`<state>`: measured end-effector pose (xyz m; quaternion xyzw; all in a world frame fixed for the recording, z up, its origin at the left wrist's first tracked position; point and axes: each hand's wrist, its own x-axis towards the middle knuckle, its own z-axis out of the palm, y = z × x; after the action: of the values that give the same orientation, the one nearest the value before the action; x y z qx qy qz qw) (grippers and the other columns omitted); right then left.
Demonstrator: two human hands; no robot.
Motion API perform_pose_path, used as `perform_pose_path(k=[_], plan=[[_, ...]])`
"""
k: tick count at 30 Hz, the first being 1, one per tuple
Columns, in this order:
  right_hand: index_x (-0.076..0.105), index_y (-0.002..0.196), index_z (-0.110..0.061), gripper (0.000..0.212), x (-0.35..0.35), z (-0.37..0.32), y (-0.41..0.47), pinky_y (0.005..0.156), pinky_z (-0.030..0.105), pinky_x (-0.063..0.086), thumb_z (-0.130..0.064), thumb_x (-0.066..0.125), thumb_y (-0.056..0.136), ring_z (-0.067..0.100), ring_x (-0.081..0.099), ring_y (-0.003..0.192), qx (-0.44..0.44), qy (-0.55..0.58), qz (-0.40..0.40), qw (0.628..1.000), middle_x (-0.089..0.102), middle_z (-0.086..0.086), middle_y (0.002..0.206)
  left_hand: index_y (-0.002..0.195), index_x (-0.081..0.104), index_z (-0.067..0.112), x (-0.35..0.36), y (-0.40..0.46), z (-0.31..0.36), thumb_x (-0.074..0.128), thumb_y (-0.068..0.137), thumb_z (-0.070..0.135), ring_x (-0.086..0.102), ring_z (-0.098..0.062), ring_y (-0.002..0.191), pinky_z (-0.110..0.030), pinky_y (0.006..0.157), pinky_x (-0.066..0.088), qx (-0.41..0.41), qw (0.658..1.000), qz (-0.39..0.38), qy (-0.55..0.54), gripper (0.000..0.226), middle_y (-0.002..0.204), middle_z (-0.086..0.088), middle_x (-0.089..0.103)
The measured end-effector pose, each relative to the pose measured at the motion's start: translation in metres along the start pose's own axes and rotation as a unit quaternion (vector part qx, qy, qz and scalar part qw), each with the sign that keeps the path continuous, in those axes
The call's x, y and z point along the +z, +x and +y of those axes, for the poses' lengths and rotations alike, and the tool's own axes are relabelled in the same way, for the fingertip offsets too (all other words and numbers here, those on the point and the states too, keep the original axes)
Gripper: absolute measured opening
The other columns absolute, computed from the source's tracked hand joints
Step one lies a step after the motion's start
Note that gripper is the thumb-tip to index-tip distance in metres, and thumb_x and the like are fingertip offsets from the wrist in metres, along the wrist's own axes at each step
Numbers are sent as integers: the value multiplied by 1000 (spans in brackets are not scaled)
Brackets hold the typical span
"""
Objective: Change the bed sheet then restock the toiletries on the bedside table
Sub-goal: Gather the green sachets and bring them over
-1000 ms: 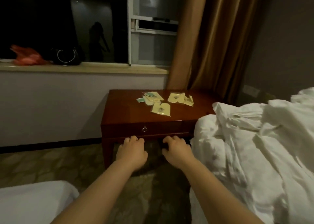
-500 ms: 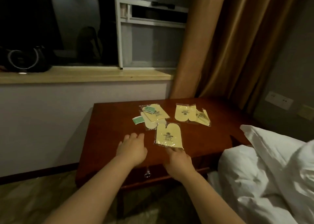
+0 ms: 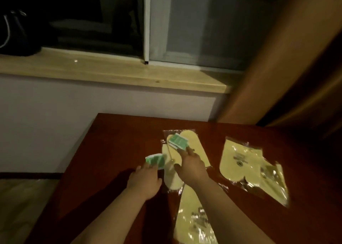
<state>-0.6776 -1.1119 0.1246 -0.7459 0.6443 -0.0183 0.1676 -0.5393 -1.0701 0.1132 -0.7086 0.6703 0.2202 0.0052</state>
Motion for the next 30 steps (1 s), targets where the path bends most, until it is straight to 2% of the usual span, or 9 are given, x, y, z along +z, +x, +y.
perform_pose_path(k=[4,7,12,16,19,21,23,27,30], plan=[[30,145,-26,51,-1,18,81,110,42,33,-31,45,96,30,23,139,-2,-7,-6,1000,12,6,157,141,34,22,-5,64,7,47,95,34,42,-20,123,-34,97,43,-40,998,31,-33,49,137,-2,42],[24,147,-30,58,8,30,122,113,44,28,-19,48,95,34,13,143,-8,-33,-34,999,4,6,159,145,26,21,4,98,7,53,93,35,38,-22,129,-35,100,41,-75,997,10,-14,59,143,-2,36],[14,148,-37,63,28,46,161,112,47,25,-36,50,96,34,15,142,-8,-11,-73,997,8,5,158,148,15,23,22,130,3,59,89,32,33,-25,132,-37,104,36,-130,988,-46,67,75,146,-4,31],[4,149,-34,73,36,51,167,105,42,33,-38,51,94,31,31,133,-12,0,-77,997,32,8,146,134,37,19,21,143,2,61,87,29,47,-21,121,-35,100,38,-181,979,-48,81,53,130,-3,51],[8,149,-24,77,36,52,165,102,40,38,-35,57,90,29,39,127,24,12,-55,998,37,10,138,118,55,16,11,151,1,54,92,21,61,-16,98,-27,80,48,-218,974,-15,-66,26,111,-2,63],[20,144,-18,70,36,53,163,98,38,45,-27,61,88,26,48,119,41,60,-52,996,41,9,134,106,61,12,6,155,3,50,93,15,60,-16,88,-27,71,46,-226,952,19,-205,17,101,-4,64],[30,137,-14,58,33,55,159,89,34,49,-19,61,88,25,55,110,67,130,-47,988,48,8,128,92,63,10,7,160,6,47,93,9,58,-22,87,-31,74,45,-233,912,38,-336,15,92,-7,62],[45,118,-10,25,27,58,151,71,30,49,-9,50,93,20,57,88,114,280,-7,953,61,8,111,123,52,-8,15,164,22,45,96,6,58,-35,103,-41,85,49,-274,817,30,-506,32,116,-25,57],[50,107,-17,18,23,56,143,70,24,50,-6,52,93,15,58,93,114,416,-12,902,61,-1,106,128,49,-6,20,163,29,43,98,7,59,-36,101,-33,70,48,-301,758,21,-578,33,124,-27,55]])
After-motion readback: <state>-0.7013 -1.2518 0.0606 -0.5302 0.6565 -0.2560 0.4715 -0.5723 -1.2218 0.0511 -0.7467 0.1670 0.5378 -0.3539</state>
